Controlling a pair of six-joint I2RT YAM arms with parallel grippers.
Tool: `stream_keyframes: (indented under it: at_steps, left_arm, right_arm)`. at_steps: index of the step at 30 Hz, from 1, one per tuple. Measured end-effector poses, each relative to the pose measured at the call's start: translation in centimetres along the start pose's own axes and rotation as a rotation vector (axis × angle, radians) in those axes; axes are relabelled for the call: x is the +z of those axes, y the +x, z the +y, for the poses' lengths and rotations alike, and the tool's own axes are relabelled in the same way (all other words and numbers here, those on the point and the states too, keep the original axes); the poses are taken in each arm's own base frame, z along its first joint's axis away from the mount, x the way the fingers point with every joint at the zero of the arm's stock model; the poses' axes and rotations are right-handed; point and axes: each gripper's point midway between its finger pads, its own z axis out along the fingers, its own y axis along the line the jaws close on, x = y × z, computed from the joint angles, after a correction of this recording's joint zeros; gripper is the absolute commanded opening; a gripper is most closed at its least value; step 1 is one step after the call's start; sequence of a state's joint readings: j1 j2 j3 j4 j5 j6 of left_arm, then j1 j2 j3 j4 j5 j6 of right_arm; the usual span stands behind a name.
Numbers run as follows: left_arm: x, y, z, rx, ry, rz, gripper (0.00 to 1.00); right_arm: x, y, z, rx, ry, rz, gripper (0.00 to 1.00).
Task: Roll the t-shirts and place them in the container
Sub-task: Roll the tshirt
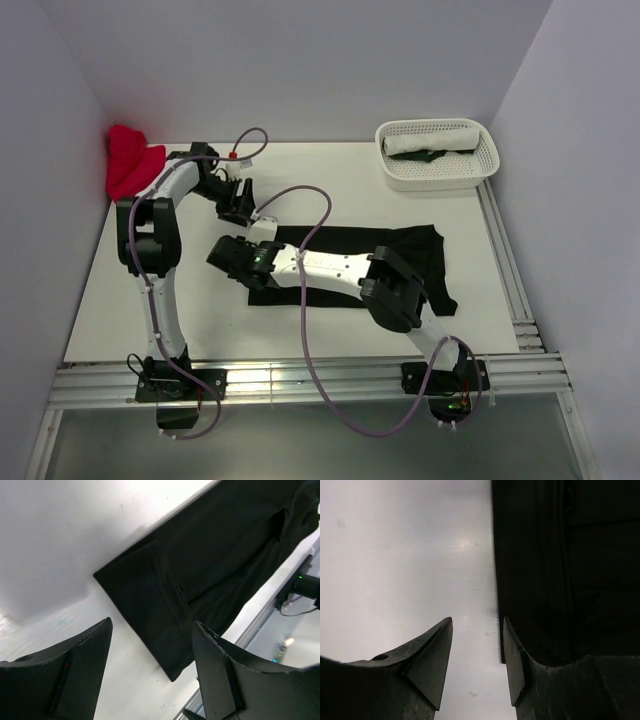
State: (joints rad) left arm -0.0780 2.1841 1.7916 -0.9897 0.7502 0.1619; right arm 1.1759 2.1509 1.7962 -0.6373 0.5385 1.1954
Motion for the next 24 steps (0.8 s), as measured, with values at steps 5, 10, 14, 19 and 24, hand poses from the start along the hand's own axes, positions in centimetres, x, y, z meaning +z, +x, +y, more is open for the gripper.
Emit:
stream_keyframes:
  at_steps: [5,10,14,19,24]
  left_arm:
    - [1.7,2.0,0.4,-0.071,0.051,0.045,0.69]
    - [3.2,3.6,1.1,-0.124,0.072,0.078,0.68]
    - [3.4,3.9,1.0,-0.143,0.087,0.079,0.66]
    - [3.6,4.0,1.1,-0.145,0.088,0.077,0.62]
    - [3.7,4.0,1.2,-0.144,0.084,0.076,0.57]
  right_arm:
    - [1.6,1.8,-2.2,-0.081,0.093,0.032,0.55]
    - [1.8,2.3,-3.0,-0.117,0.121,0.048,0.56]
    - [1.6,2.1,-2.2,-0.116,0.104,0.050,0.57]
    - [2.3,2.9,-1.7,-0.132,0.108,0.066,0.57]
    - [3.2,5.0,-3.4,-0.179,0.173,0.109,0.57]
